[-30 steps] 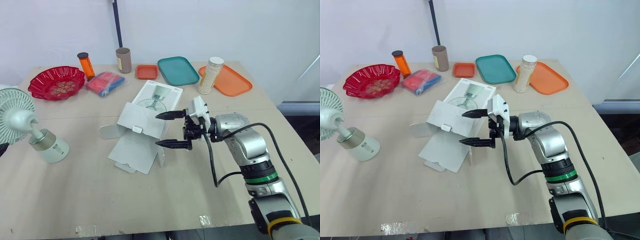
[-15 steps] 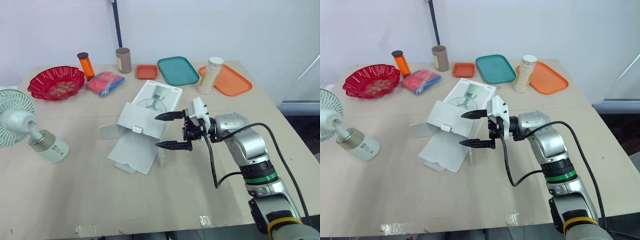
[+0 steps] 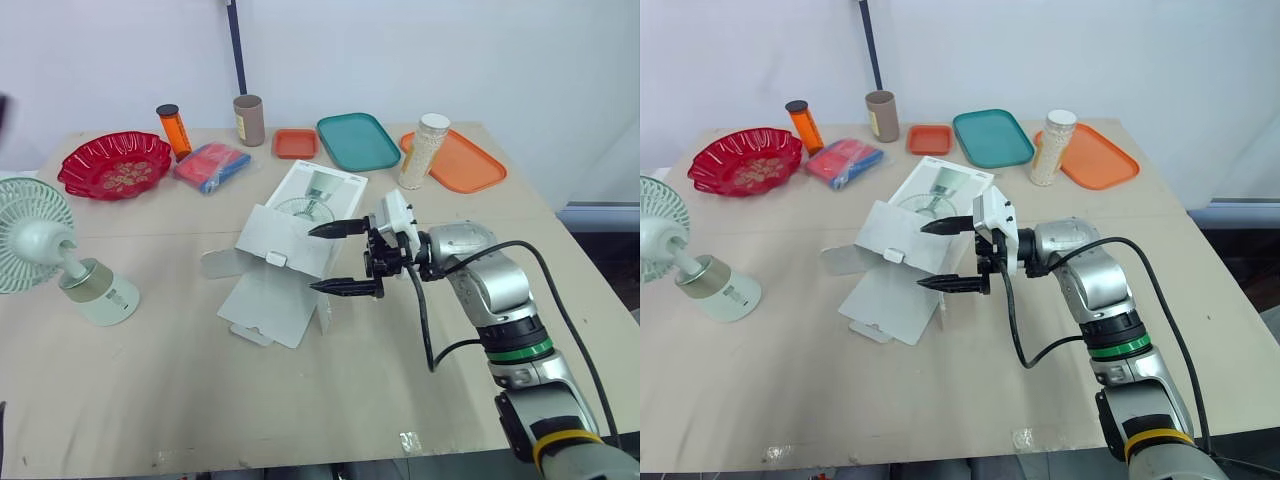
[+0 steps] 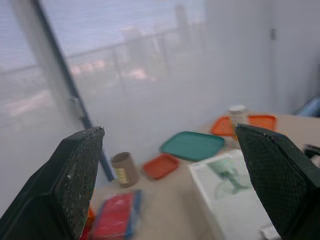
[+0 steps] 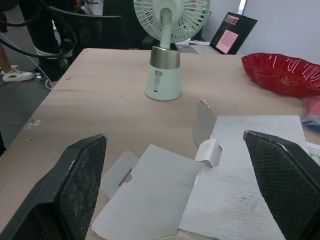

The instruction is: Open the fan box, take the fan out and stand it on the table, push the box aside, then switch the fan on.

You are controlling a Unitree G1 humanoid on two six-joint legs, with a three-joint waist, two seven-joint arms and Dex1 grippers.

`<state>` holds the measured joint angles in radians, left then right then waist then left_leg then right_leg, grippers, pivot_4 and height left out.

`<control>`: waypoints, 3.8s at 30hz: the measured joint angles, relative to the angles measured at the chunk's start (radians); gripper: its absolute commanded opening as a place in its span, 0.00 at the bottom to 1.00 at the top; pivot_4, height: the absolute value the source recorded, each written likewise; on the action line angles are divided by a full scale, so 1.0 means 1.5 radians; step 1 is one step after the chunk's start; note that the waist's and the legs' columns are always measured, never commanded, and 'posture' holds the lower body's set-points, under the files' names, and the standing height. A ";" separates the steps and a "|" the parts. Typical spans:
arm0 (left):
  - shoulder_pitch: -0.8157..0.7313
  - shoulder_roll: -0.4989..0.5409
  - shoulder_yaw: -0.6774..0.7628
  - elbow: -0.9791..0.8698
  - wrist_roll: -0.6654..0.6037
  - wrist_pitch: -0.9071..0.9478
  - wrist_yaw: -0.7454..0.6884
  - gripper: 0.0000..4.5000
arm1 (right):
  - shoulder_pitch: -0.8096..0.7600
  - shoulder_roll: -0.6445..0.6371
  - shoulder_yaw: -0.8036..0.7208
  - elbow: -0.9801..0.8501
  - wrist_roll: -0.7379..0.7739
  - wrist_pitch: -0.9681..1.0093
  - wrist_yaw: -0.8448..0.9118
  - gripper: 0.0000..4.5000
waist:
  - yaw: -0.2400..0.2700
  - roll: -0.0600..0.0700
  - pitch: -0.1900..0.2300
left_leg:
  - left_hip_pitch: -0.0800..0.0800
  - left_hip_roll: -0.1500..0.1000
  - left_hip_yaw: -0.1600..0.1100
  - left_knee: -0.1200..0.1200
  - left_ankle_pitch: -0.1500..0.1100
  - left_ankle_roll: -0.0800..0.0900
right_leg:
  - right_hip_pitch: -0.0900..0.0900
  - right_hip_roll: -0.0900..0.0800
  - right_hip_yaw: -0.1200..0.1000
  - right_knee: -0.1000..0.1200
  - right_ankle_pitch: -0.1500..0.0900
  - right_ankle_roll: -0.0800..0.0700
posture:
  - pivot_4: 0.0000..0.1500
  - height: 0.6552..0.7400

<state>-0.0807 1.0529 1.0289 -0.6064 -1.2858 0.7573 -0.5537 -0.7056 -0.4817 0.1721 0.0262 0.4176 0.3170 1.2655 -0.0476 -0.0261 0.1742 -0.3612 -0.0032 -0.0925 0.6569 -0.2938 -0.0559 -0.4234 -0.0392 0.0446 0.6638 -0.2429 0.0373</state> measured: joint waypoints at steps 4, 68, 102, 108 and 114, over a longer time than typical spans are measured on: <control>-0.004 -0.049 -0.147 -0.055 -0.018 -0.009 0.039 0.99 | 0.001 -0.004 0.000 -0.011 0.000 0.021 -0.017 1.00 | -0.002 0.000 0.000 | 0.000 0.000 0.000 0.000 0.000 0.000 | 0.000 0.001 0.001 0.000 0.000 0.000 | 1.00 1.00; 0.111 -0.283 -0.550 0.097 0.478 -0.209 -0.074 1.00 | 0.046 0.124 -0.021 -0.192 -0.075 0.604 -0.688 0.10 | 0.000 0.000 -0.001 | 0.000 0.000 0.000 0.000 0.000 0.000 | 0.000 0.002 0.002 0.000 0.000 0.000 | 1.00 1.00; 0.016 -0.302 -0.639 0.205 0.527 -0.246 -0.162 1.00 | 0.261 -0.003 -0.386 -0.325 -0.158 0.699 -0.771 0.01 | 0.001 0.002 -0.002 | 0.001 0.000 0.001 0.000 0.000 0.001 | 0.001 0.003 0.004 0.000 -0.001 0.002 | 1.00 1.00; -0.033 -0.324 -0.657 0.245 0.528 -0.259 -0.190 1.00 | 0.289 0.003 -0.413 -0.363 -0.164 0.720 -0.773 0.18 | 0.000 0.003 -0.002 | 0.001 -0.001 0.002 0.000 -0.001 0.002 | 0.001 0.002 0.005 0.000 -0.001 0.002 | 1.00 1.00; -0.032 -0.323 -0.662 0.262 0.544 -0.266 -0.196 1.00 | 0.288 -0.075 -0.389 -0.400 -0.115 0.738 -0.692 0.84 | 0.001 0.004 -0.002 | 0.001 -0.001 0.002 0.000 -0.001 0.002 | 0.001 0.003 0.006 0.000 -0.002 0.002 | 1.00 1.00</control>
<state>-0.1286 0.5678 0.0364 -0.2130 -0.4701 0.3584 -0.8482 -0.2729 -0.5947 -0.4121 -0.5734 0.2447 1.4242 0.2269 -0.0460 -0.0198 0.1710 -0.3595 -0.0042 -0.0891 0.6566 -0.2954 -0.0524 -0.4211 -0.0353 0.0529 0.6639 -0.2454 0.0409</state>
